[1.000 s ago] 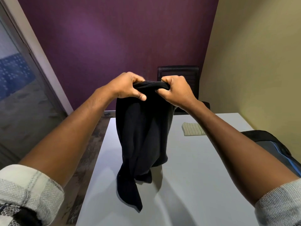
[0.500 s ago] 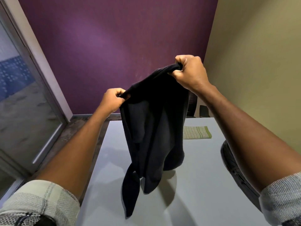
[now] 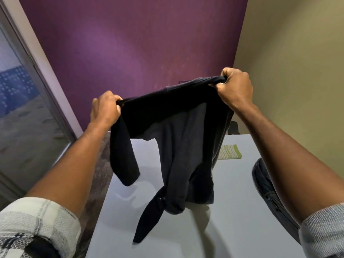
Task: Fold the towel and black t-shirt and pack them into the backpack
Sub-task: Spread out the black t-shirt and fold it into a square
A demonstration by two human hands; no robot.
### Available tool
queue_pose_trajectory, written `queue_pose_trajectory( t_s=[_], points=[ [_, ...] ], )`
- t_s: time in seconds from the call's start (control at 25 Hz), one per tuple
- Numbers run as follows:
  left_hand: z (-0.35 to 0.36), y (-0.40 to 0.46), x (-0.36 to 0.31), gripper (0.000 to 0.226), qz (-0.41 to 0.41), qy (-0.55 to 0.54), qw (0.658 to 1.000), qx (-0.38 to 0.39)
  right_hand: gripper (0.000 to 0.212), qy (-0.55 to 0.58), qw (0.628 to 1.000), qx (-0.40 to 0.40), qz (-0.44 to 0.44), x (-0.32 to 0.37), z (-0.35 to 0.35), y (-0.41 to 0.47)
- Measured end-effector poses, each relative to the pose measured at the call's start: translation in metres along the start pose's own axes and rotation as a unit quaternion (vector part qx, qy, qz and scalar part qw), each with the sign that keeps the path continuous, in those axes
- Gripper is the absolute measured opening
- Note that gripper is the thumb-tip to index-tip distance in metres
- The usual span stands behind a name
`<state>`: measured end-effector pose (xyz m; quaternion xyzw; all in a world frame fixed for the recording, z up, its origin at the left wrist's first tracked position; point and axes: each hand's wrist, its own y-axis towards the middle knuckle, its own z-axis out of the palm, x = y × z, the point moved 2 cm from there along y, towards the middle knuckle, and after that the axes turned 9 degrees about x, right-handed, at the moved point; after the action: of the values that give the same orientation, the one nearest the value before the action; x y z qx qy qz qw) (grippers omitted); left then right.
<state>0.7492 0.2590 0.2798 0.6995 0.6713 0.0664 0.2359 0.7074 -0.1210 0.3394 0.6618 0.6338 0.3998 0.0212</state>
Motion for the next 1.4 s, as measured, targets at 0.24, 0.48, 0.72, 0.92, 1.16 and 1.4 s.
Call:
queue_pose_trajectory(
  t_s=[0.24, 0.48, 0.72, 0.92, 1.16, 1.4],
  points=[
    [-0.023, -0.004, -0.006, 0.029, -0.115, -0.123, 0.980, -0.109, 0.014, -0.003, 0.999, -0.022, 0.049, -0.017, -0.007, -0.002],
    [-0.043, 0.015, -0.031, 0.031, -0.125, -0.271, 0.949, -0.098, 0.009, -0.018, 0.996, -0.005, 0.087, -0.029, 0.000, -0.011],
    [-0.027, 0.002, -0.109, 0.022, -0.053, -0.373, 0.926, 0.024, 0.036, 0.002, 0.967, 0.226, 0.119, -0.016, 0.051, -0.033],
    [-0.002, -0.012, -0.162, 0.016, 0.041, -0.400, 0.903, 0.154, 0.049, 0.339, 0.845, 0.413, -0.027, 0.040, 0.077, -0.064],
    [0.022, -0.048, -0.144, 0.050, -0.091, -0.709, 0.655, 0.244, 0.020, 0.325, 0.905, 0.270, 0.053, 0.025, 0.086, -0.053],
    [0.139, -0.152, -0.106, 0.024, -0.152, -0.450, 0.816, 0.329, 0.021, 0.382, 0.877, 0.262, 0.129, 0.038, 0.073, -0.043]
  ],
)
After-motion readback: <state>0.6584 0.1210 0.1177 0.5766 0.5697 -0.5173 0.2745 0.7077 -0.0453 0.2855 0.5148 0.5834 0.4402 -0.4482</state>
